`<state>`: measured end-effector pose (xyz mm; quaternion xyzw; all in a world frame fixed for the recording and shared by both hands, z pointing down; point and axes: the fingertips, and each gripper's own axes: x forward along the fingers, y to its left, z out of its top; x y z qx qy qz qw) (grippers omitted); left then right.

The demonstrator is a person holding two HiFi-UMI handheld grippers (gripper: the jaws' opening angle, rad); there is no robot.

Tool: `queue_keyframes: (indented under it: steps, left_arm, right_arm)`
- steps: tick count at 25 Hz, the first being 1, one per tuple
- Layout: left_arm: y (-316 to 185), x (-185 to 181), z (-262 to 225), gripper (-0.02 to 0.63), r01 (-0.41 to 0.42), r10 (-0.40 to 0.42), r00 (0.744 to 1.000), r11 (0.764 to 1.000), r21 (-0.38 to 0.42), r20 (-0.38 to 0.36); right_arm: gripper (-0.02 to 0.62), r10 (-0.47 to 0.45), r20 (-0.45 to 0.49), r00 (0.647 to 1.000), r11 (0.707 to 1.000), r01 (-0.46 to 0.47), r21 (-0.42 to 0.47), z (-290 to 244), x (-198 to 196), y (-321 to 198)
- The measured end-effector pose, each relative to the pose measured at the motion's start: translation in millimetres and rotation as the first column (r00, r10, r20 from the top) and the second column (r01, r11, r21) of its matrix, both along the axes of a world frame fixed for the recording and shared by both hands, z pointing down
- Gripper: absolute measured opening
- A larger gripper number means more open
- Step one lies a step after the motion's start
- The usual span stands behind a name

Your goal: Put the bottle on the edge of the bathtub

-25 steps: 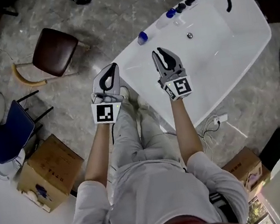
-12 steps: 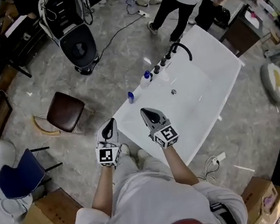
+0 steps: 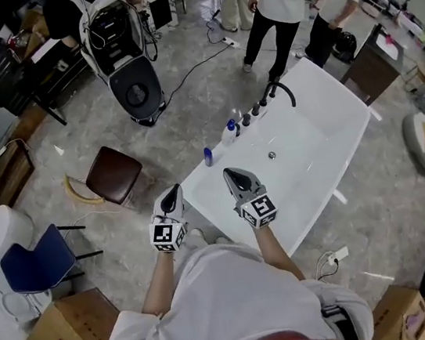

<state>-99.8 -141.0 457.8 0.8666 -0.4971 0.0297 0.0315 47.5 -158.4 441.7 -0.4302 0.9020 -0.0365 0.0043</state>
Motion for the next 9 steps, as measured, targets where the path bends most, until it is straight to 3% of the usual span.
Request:
queue_keyframes:
  steps: [9]
  left_arm:
    - [5.2, 17.1, -13.5, -0.002, -0.034, 0.034, 0.999, 0.999, 0.018, 0.013]
  right_arm:
    - [0.000, -0.017, -0.021, 1.000, 0.999, 0.018, 0.031, -10.0, 5.9, 4.9]
